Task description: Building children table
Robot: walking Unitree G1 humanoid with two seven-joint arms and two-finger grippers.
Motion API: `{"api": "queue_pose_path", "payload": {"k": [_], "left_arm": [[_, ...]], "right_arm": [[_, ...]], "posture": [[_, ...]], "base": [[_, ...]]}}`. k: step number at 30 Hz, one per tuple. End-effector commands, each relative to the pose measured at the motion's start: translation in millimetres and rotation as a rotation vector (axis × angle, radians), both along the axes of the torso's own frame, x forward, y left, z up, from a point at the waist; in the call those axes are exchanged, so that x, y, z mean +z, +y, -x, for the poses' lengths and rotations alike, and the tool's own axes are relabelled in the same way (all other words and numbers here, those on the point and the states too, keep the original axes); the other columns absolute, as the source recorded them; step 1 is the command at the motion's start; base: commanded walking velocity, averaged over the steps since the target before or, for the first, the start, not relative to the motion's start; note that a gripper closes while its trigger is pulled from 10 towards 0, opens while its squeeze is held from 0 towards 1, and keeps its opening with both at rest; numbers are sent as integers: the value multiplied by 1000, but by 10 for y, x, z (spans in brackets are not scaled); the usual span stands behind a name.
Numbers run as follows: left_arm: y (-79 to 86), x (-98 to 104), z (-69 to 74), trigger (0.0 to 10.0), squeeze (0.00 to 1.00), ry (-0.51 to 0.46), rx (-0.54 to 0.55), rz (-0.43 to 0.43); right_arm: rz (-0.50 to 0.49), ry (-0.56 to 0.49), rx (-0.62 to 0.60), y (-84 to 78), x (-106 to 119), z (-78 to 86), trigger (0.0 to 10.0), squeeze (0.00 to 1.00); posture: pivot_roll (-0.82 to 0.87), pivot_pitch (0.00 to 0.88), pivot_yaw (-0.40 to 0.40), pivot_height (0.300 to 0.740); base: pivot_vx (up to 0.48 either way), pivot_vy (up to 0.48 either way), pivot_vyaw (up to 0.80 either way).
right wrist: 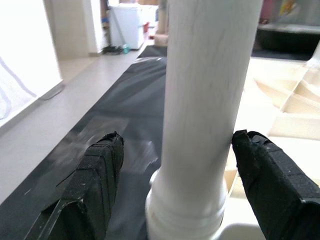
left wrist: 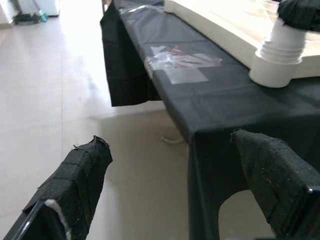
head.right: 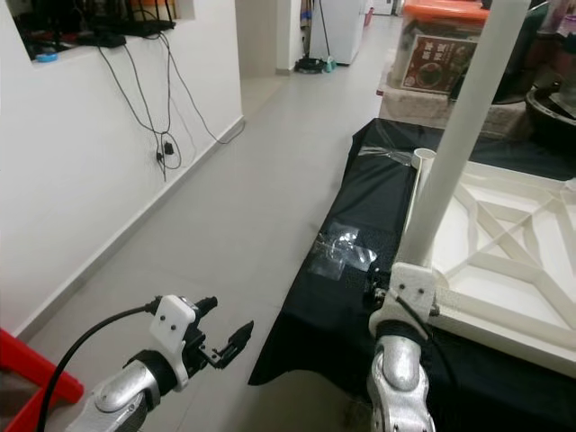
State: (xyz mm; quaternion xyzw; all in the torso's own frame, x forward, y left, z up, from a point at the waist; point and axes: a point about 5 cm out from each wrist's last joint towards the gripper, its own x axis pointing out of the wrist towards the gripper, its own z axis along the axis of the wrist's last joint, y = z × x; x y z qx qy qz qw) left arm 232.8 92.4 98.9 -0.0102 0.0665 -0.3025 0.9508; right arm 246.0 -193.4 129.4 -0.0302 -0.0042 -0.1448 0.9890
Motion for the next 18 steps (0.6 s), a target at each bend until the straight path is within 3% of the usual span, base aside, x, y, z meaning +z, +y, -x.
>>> {"api": "queue_pose_path", "payload": {"k": [1,16,18], "left_arm": [[8,-41,-3,10000,0,9,3,-18],[10,-42,-27,10000,0,10,3,-26],[4,-45,-30,10000,0,0,5,-57]], "right_arm": [[-5,21,22,31,-22,37,10000,0],[22,32,11,-30,-11,83,10000,0],[20,33,2,-37,-11,68,10000,0]], "posture": [[58,0,-8,740],[57,0,-10,740],[63,0,-12,740]], "base": [[0,0,-800],[0,0,-800],[0,0,-800]]}}
